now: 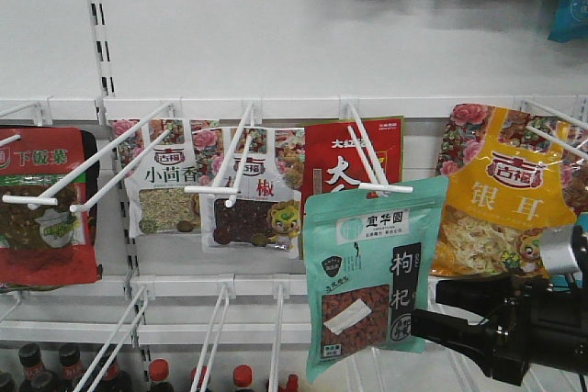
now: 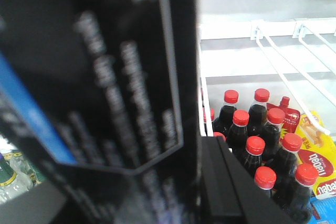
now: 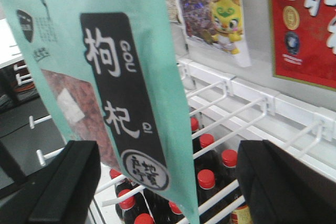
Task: Pick snacks and fruit into basket
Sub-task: 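Grasp the teal bag with the right gripper and slide it off the hook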
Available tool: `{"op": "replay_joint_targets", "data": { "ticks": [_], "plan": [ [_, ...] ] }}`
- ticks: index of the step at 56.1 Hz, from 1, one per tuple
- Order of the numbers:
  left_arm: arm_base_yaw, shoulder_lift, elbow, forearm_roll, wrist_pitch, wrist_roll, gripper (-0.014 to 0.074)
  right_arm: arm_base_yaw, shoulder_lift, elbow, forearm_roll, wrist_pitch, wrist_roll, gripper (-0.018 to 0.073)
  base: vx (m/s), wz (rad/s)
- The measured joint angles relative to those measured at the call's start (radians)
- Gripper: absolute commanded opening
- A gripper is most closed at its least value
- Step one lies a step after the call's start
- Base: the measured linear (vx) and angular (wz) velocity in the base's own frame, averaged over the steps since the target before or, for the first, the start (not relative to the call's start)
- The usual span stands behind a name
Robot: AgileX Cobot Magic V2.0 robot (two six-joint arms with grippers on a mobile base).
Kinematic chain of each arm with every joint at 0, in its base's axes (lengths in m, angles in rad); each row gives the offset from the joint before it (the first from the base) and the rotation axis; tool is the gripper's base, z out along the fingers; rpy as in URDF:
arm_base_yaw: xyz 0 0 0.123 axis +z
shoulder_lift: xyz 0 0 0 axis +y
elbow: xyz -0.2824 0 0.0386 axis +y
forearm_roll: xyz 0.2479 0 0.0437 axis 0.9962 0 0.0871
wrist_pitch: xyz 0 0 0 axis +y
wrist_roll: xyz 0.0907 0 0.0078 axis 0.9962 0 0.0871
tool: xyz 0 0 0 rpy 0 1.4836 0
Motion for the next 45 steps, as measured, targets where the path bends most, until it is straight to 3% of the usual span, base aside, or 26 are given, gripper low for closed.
{"op": "replay_joint_targets", "data": {
  "ticks": [17,45],
  "plan": [
    [0.0,0.0,0.0,0.0,0.0,0.0,0.0199,0.01,0.061,-0.067,-0.015,0.013,0.019,0.0594,0.0,0.0],
    [0.0,0.0,0.0,0.0,0.0,0.0,0.0199,0.109,0.108,-0.071,-0.004,0.015,0.015,0.0594,0.0,0.0]
  ]
}}
